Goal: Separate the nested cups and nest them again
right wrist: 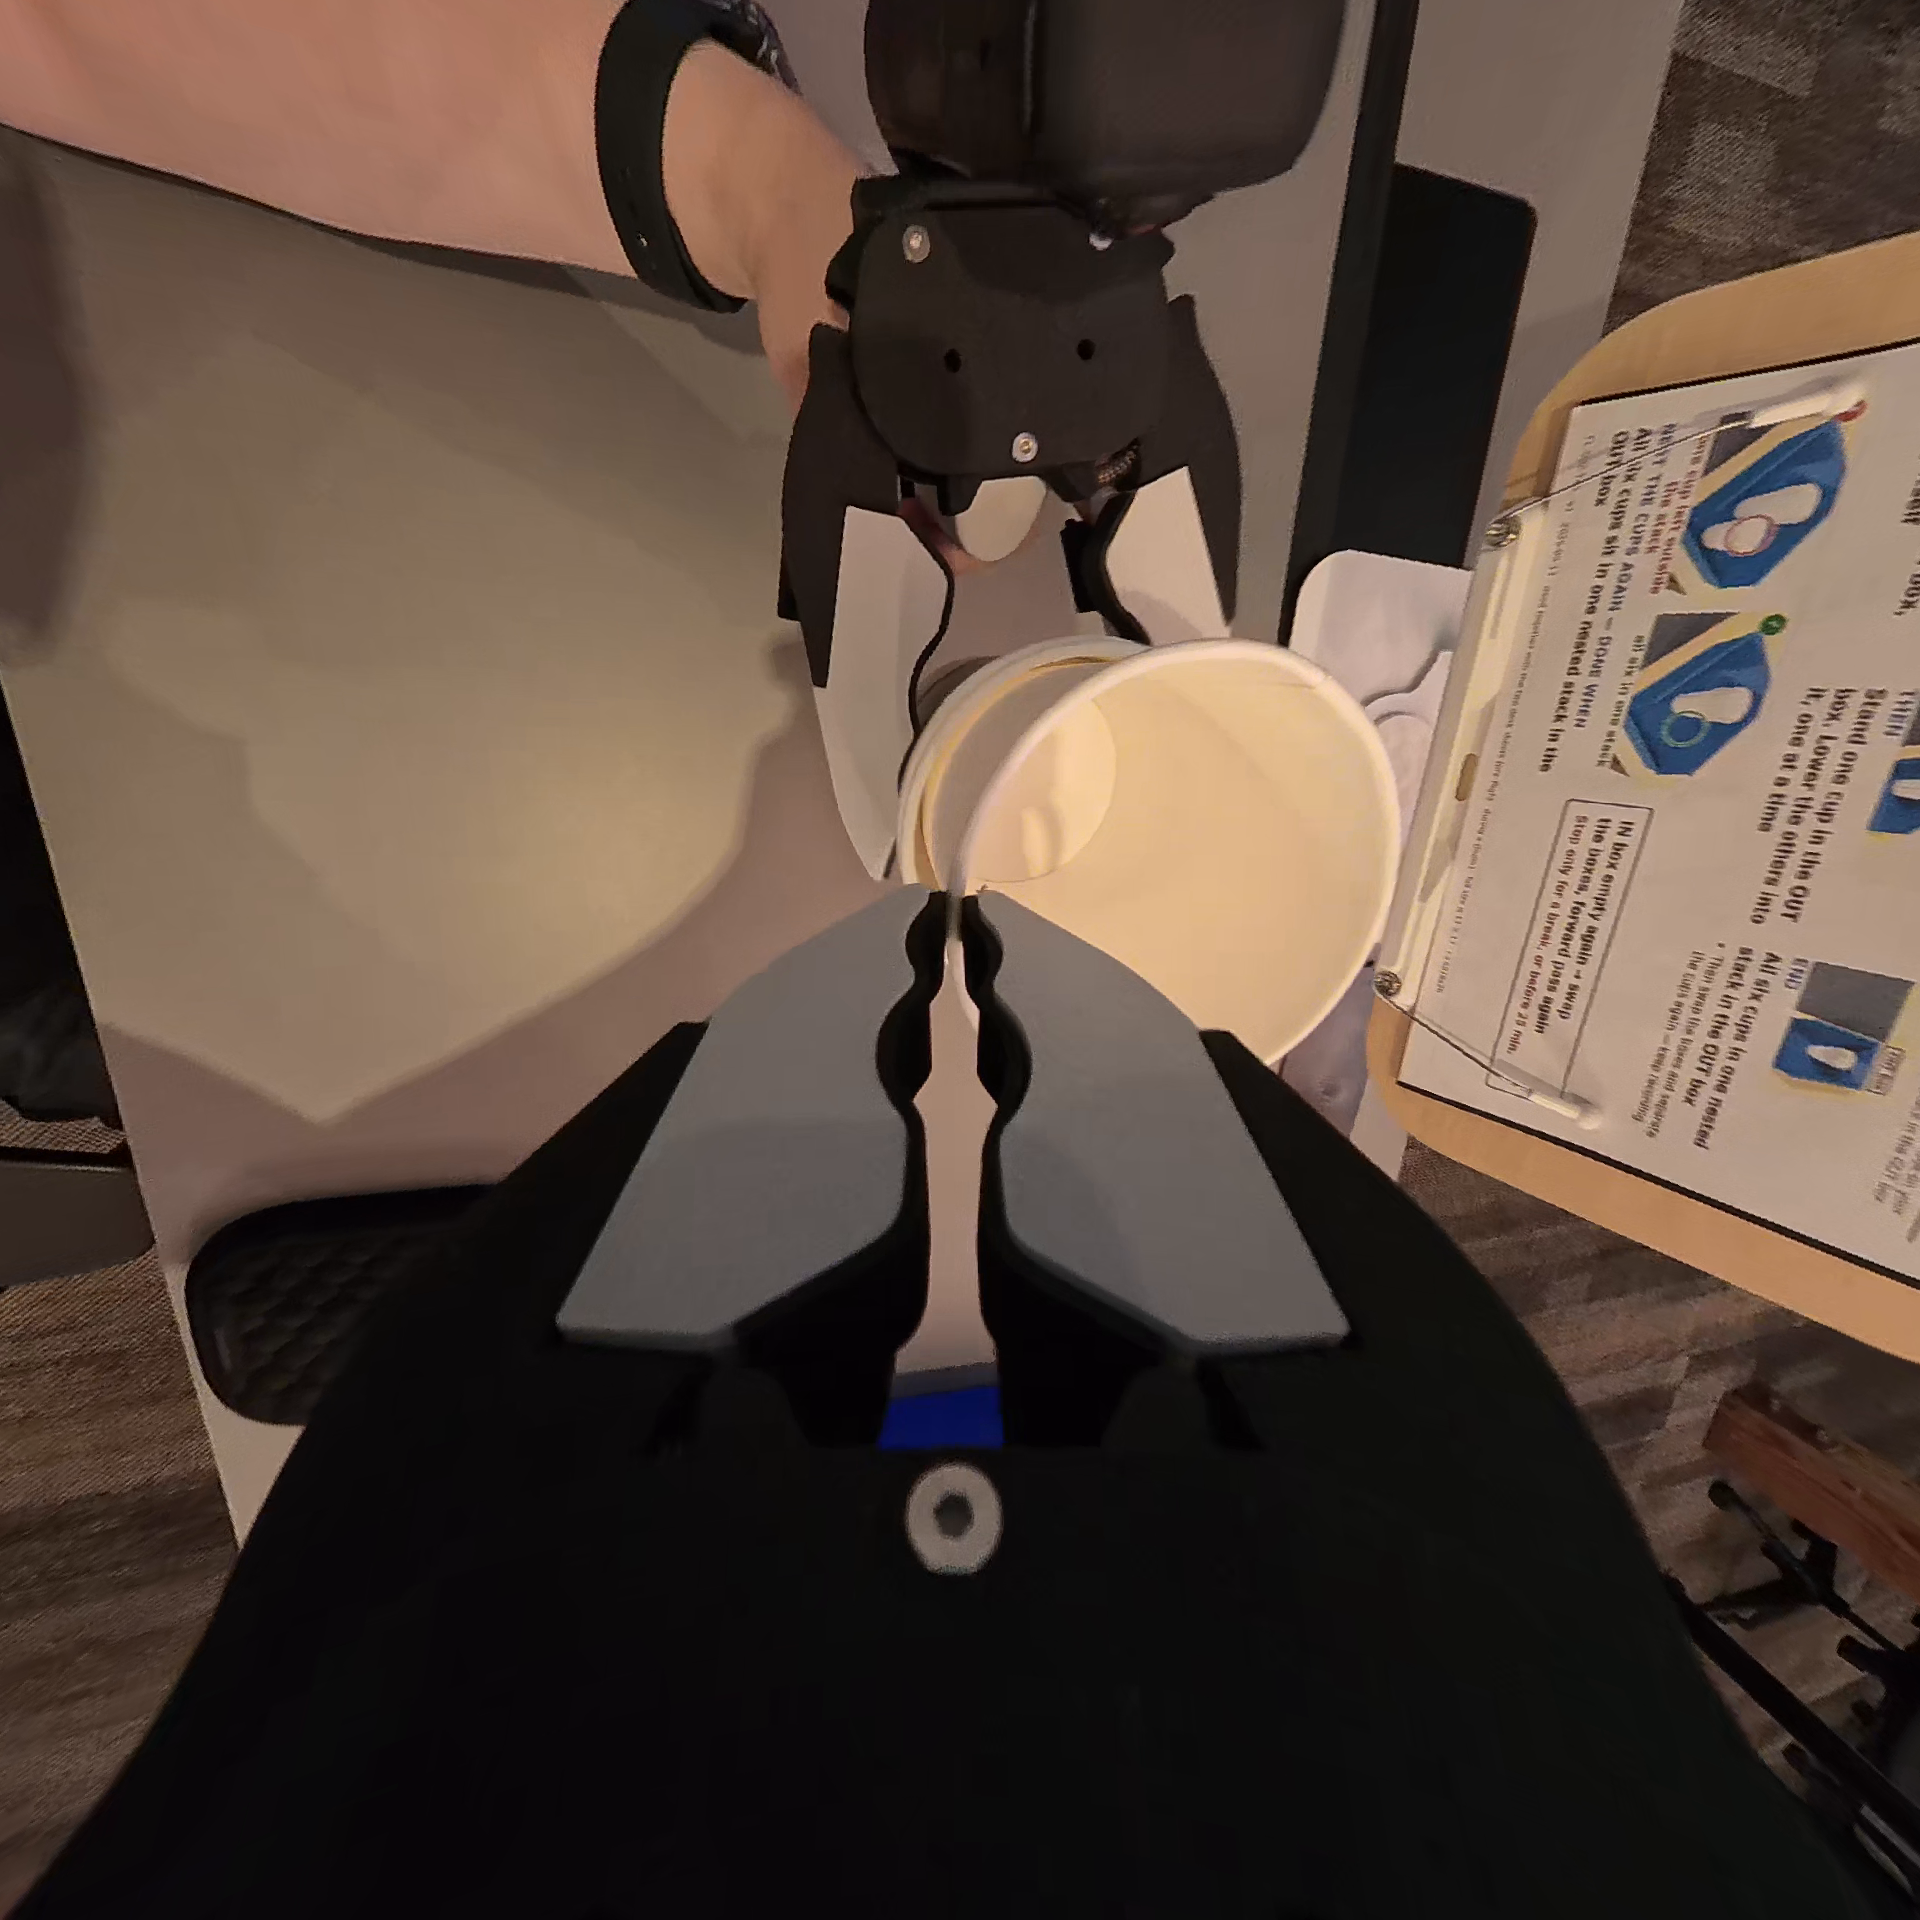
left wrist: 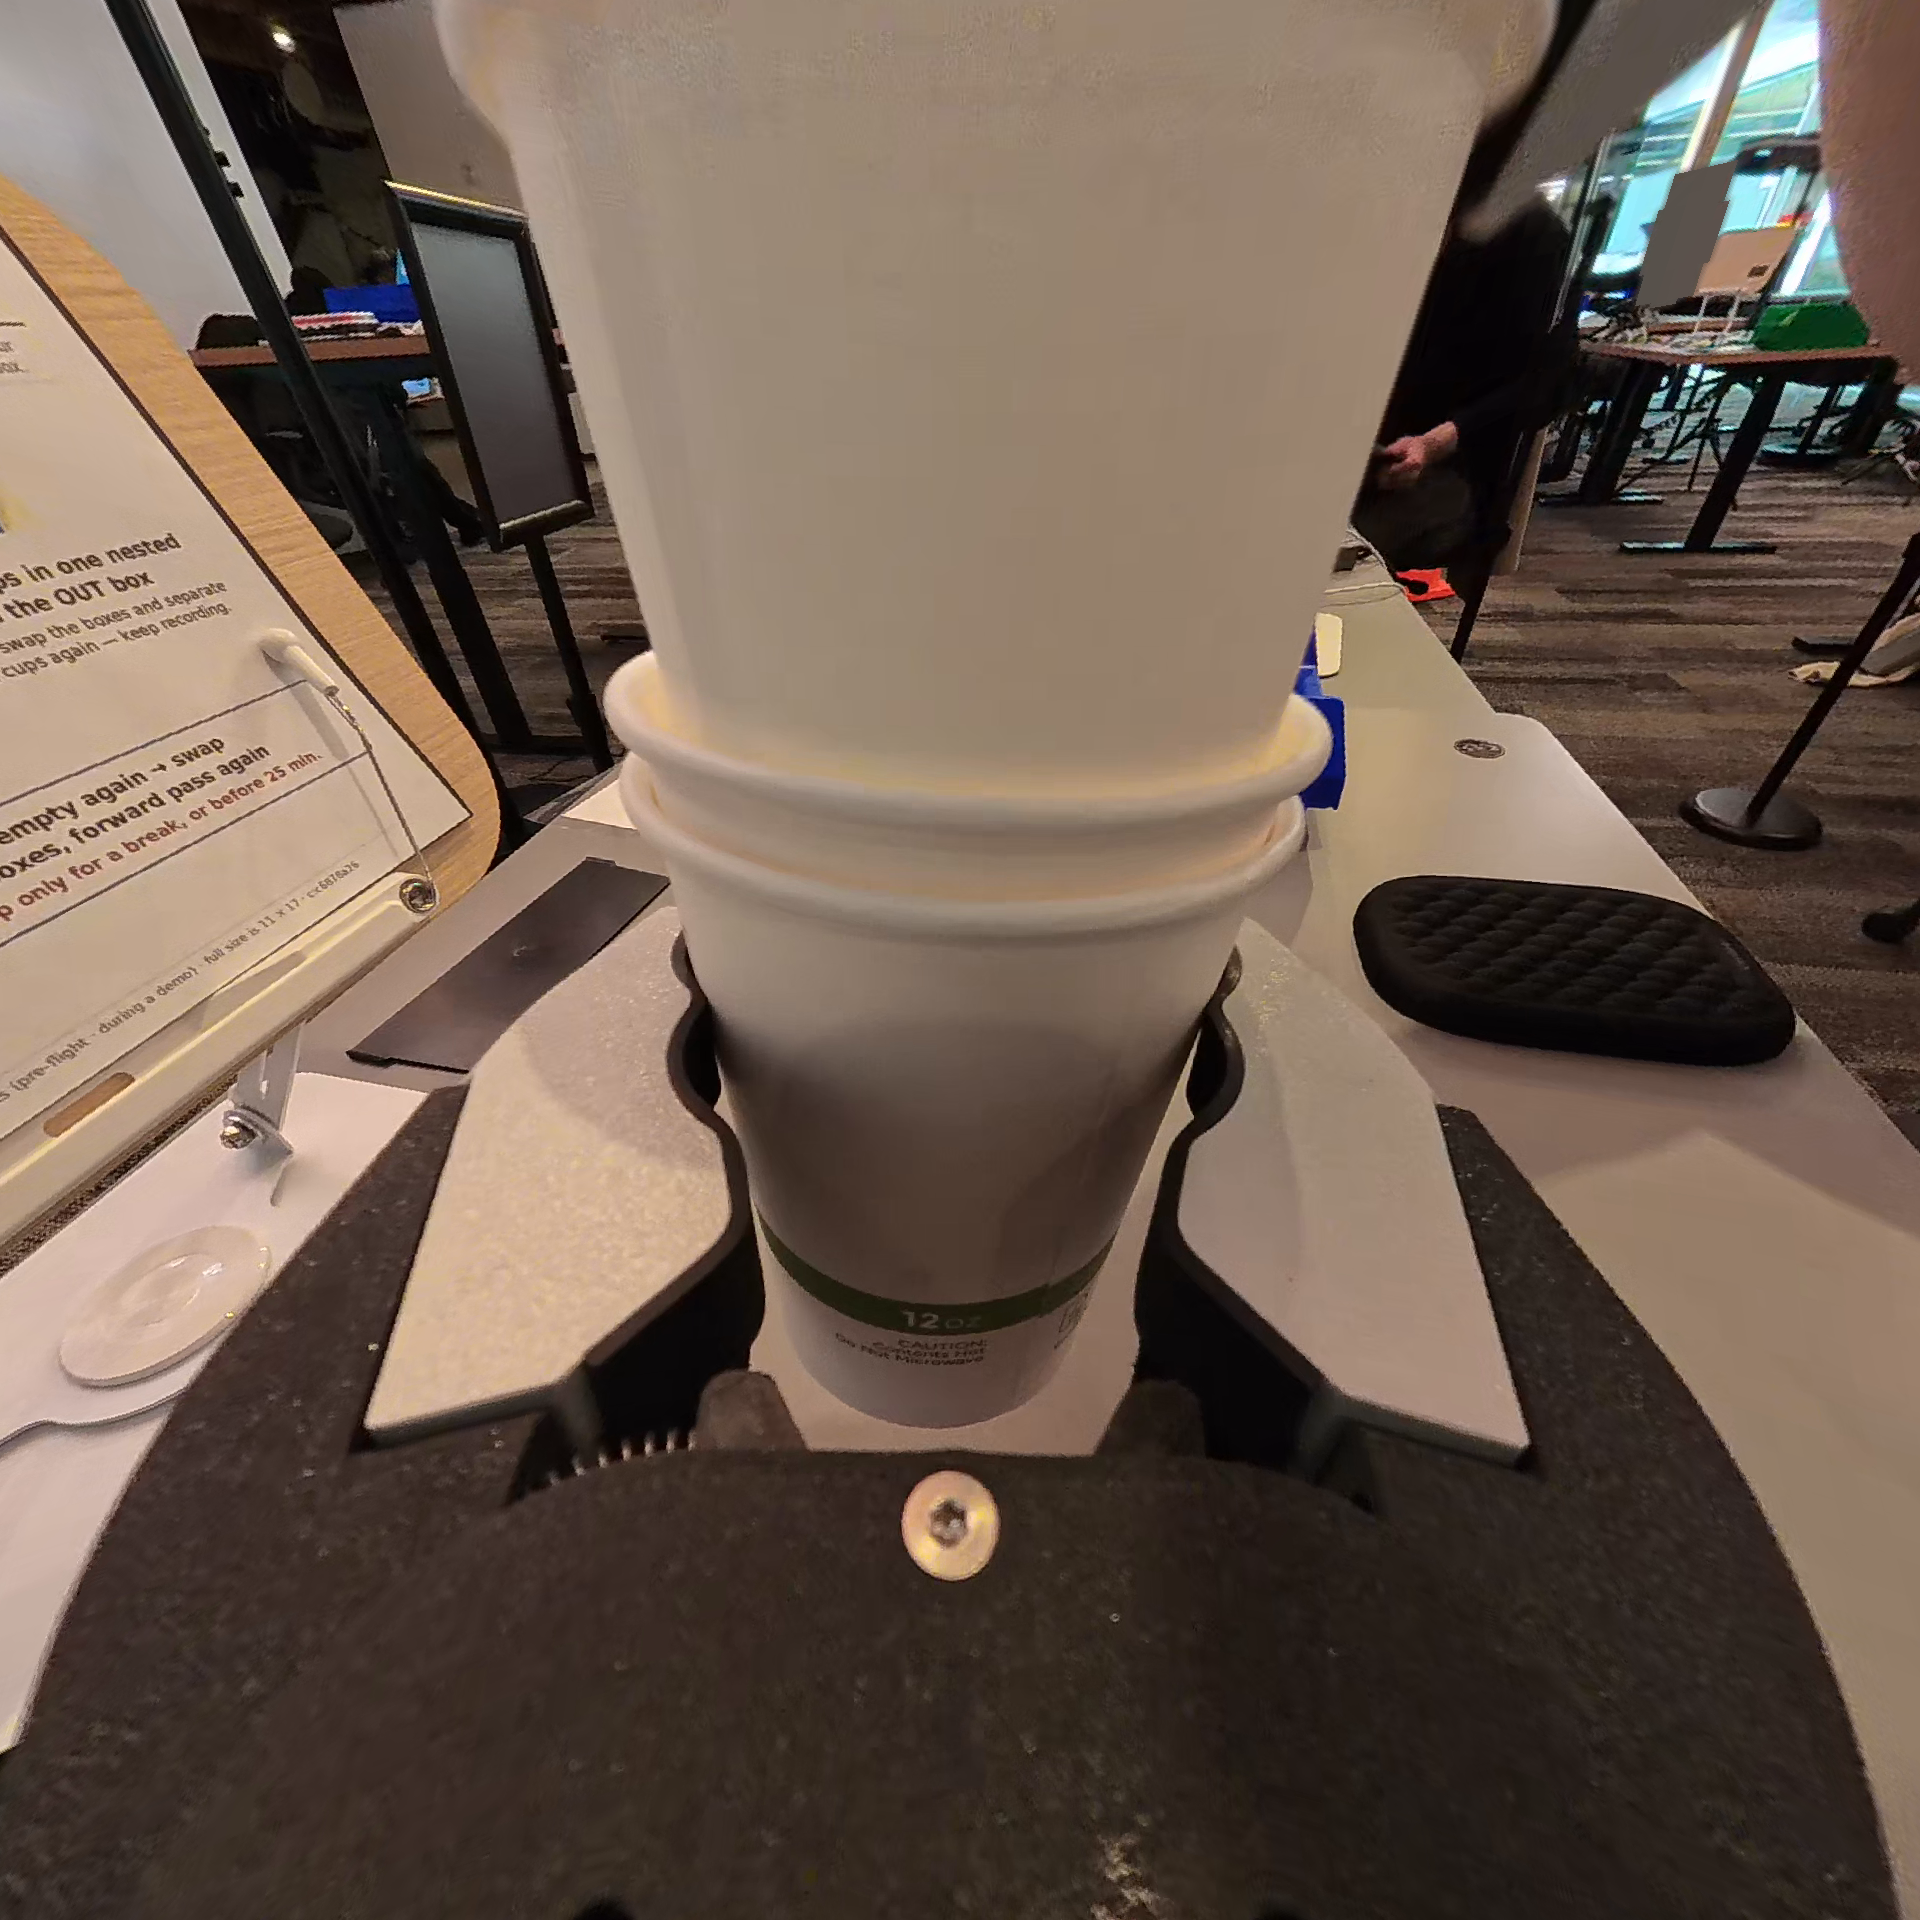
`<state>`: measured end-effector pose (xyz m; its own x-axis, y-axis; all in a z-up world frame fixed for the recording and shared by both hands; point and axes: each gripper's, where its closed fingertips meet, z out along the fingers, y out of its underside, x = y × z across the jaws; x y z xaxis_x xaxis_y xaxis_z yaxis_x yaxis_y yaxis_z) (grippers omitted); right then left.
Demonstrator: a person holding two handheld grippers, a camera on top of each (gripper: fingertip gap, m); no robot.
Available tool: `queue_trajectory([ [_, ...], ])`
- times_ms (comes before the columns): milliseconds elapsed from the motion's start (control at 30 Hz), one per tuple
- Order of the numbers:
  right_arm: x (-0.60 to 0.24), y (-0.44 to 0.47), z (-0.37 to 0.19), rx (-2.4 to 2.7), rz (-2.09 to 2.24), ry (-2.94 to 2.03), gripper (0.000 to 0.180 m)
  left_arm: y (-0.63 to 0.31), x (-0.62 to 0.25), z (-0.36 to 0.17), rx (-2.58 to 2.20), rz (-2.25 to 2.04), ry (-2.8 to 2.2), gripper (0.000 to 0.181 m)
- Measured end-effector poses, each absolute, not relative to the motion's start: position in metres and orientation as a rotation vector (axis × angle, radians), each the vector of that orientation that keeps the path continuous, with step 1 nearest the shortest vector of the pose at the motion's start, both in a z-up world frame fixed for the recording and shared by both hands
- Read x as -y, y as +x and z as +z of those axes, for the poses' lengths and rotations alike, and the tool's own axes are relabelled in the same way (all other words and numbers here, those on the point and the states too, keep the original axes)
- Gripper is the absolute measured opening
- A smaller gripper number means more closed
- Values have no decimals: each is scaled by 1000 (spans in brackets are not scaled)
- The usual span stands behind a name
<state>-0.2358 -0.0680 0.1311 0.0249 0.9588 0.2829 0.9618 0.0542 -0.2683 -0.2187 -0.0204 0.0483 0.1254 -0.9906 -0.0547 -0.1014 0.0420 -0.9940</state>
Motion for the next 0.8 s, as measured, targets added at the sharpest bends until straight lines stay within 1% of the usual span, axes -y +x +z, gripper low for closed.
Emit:
queue_trajectory([
  [333, 65, -229, 197, 1878, -5, -1888, 2, -224, 17, 52, -1172, -1077, -1301, 90],
  [500, 64, -209, 211, 1823, 4, -1927, 3, -227, 14, 52, -1161, -1078, -1307, 90],
  [667, 65, -158, 211, 1728, -6, -2030, 3, -231, 13, 55, -1150, -1088, -1301, 90],
  [800, 64, -84, 207, 1571, -56, -2194, 2, -233, 12, 56, -1145, -1088, -1299, 90],
])
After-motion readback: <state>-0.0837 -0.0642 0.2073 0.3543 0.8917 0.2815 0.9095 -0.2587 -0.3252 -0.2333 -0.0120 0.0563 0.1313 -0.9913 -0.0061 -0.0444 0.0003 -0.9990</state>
